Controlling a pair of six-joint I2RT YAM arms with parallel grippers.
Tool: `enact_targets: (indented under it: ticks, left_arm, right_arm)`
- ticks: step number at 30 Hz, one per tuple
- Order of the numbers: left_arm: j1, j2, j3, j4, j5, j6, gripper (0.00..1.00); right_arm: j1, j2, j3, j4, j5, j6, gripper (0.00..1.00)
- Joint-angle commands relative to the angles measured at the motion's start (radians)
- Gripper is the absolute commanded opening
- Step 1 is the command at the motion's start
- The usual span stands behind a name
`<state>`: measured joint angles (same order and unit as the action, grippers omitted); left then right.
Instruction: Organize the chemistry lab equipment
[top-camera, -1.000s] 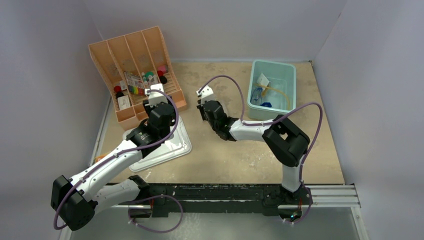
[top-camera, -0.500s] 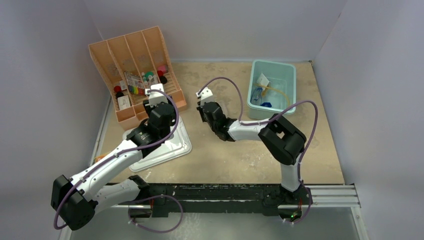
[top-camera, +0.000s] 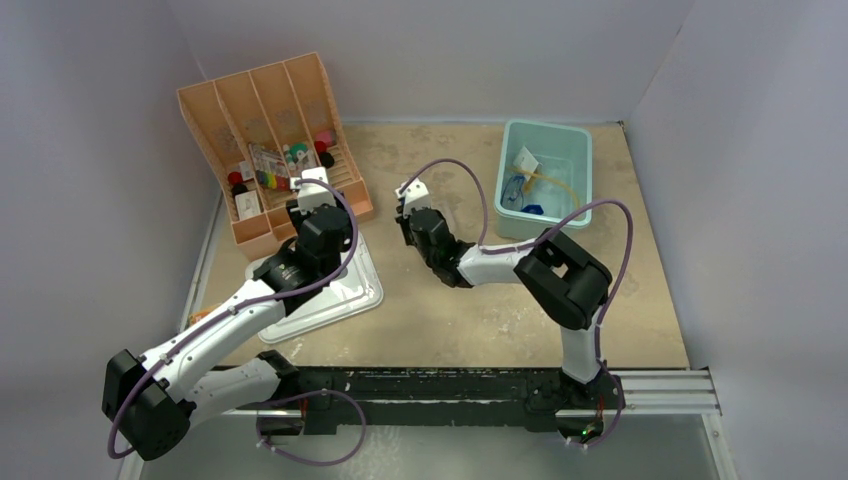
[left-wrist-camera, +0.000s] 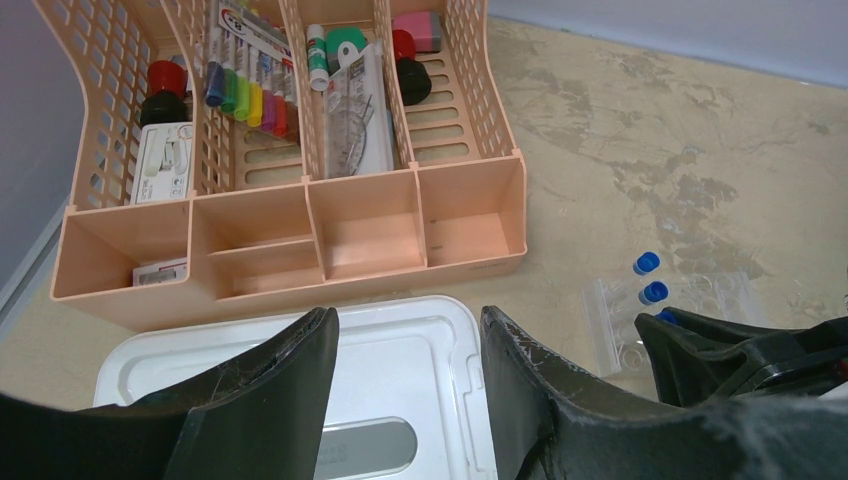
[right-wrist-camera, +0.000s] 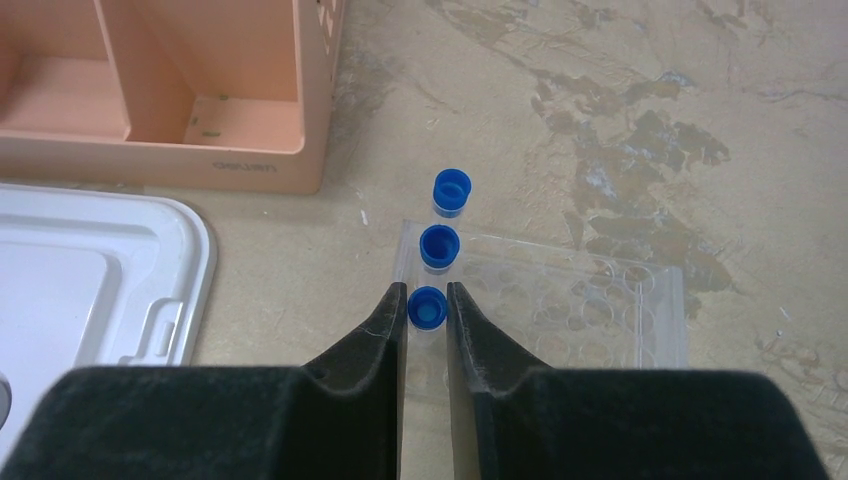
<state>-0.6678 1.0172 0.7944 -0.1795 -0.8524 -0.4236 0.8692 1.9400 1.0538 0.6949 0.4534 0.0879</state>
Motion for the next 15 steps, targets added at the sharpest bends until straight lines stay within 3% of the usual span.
enact_targets:
  ticks: [1, 15]
  left_arm:
    - [0.006, 0.000, 0.013, 0.045, -0.009, 0.016, 0.54]
    - [0.005, 0.002, 0.014, 0.046, -0.009, 0.017, 0.54]
  right_arm:
    - [-0.002, 0.003, -0.018, 0.119, 0.005, -0.039, 0.19]
    - [-0.002, 0.018, -0.005, 0.096, 0.003, -0.030, 0.24]
